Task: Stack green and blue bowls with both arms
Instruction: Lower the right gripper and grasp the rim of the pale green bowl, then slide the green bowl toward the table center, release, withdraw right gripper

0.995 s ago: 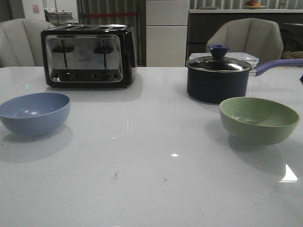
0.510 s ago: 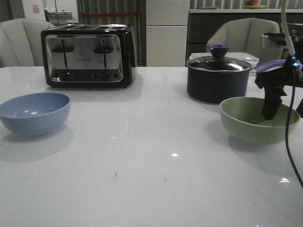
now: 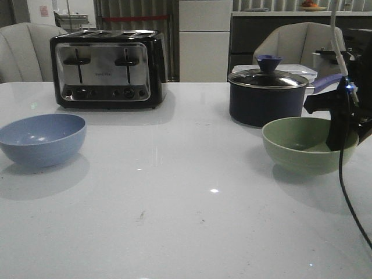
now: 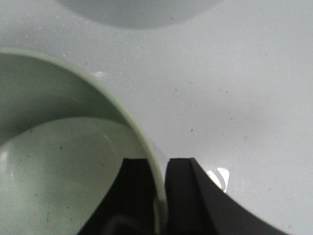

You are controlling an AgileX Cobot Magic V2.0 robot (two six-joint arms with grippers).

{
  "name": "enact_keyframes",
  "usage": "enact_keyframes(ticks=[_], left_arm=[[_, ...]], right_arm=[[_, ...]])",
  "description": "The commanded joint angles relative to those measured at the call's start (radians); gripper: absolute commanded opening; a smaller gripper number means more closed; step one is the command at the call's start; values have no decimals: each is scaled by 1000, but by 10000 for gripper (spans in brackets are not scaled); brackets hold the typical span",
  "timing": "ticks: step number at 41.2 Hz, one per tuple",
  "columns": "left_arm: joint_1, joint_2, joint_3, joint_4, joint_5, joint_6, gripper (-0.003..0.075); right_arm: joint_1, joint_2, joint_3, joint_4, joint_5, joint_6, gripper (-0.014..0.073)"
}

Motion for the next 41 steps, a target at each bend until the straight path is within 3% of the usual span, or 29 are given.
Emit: enact_keyframes(ticks=[1, 7, 15, 23, 33, 38, 41], left_arm=[[2, 13, -33, 2, -72, 0, 581], [2, 13, -33, 2, -72, 0, 581], [2, 13, -33, 2, -75, 0, 581], [2, 13, -33, 2, -79, 0, 581], [2, 13, -33, 2, -79, 0, 581], [2, 13, -33, 2, -79, 0, 581], [2, 13, -33, 2, -79, 0, 581]], right_arm=[[-5, -71, -23, -22, 5, -14, 63], [20, -145, -23, -16, 72, -25, 63], [156, -253, 17, 23, 97, -83, 63], [312, -256, 85, 108, 37, -97, 63], [424, -171, 132, 228, -128, -97, 63], [450, -127, 132, 246, -187, -97, 118], [453, -107, 132, 246, -192, -97, 204]])
